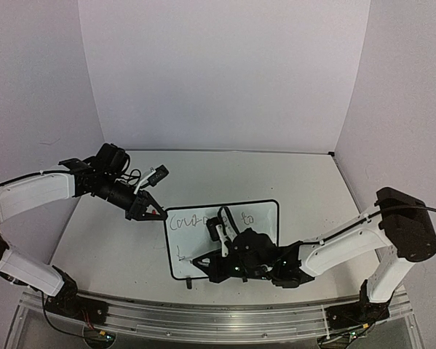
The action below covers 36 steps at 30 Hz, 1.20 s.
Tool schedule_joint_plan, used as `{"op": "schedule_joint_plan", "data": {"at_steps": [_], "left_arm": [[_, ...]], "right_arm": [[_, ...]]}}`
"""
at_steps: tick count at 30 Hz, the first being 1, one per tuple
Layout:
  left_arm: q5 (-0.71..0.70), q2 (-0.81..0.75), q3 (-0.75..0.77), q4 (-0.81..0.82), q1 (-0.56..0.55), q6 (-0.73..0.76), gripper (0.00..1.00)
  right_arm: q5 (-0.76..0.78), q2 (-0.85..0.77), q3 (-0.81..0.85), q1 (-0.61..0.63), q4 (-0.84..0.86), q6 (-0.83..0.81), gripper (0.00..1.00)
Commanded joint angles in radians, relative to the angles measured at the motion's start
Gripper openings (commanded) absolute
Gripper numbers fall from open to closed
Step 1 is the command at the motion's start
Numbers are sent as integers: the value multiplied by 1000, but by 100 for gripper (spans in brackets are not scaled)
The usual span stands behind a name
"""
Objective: Write a sentence on the whiteboard
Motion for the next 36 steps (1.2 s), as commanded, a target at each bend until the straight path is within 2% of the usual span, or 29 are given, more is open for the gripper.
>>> {"op": "schedule_joint_plan", "data": {"at_steps": [1, 6, 25, 36], "left_arm": [[-60, 20, 12, -14, -19, 13, 0], [-62, 18, 12, -15, -19, 13, 0], [-63, 20, 11, -16, -19, 11, 0], [-63, 18, 10, -15, -19, 12, 0]], "right_arm": [[-44, -46, -31, -5, 92, -9, 0], [-10, -130, -101, -5, 109, 2, 0], [86, -61, -58, -4, 55, 10, 0], [149, -129, -94, -5, -9, 20, 0]]}}
